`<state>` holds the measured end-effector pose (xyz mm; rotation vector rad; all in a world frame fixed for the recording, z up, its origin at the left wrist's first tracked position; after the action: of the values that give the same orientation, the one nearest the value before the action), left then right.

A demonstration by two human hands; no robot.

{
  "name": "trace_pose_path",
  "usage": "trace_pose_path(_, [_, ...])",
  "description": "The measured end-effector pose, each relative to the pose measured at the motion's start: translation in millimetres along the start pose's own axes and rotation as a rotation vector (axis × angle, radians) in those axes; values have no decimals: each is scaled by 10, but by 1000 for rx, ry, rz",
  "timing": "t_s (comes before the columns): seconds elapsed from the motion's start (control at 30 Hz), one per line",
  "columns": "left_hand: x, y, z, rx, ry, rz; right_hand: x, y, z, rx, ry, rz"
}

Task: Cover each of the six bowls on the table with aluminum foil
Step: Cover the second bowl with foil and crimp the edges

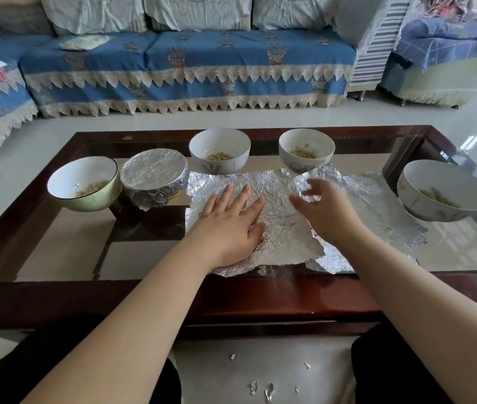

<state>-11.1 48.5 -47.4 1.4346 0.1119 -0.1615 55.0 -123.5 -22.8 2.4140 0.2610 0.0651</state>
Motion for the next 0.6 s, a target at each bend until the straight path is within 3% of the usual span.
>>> trace_pose_path(0.07, [-2, -6, 4, -8, -2, 20, -64, 70, -233, -75, 409, 206])
trace_pose_path(0.1, [-1, -11, 11, -9, -3, 22, -81, 41, -338, -149, 564, 188])
trace_pose_path(0.17, [0, -9, 24, -2, -5, 25, -54, -153, -427, -327, 693, -20])
trace_pose_path(0.3, [-17, 15, 34, -21, 10, 40, -15, -515, -244, -706, 619, -275])
trace_pose_path(0.6, [-24, 60, -104, 16, 59, 54, -23, -488, -181, -782, 573, -323])
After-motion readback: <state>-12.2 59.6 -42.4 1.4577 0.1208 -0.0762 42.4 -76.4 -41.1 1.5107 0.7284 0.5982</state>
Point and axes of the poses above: each hand's wrist, its own x-axis towards the middle knuckle, its own y-axis out of the back of the hand, z = x × y, the point moved 3 cm from there along x, towards the middle knuckle, and after that the axes turned 3 degrees about -x, right-handed, at the moved point
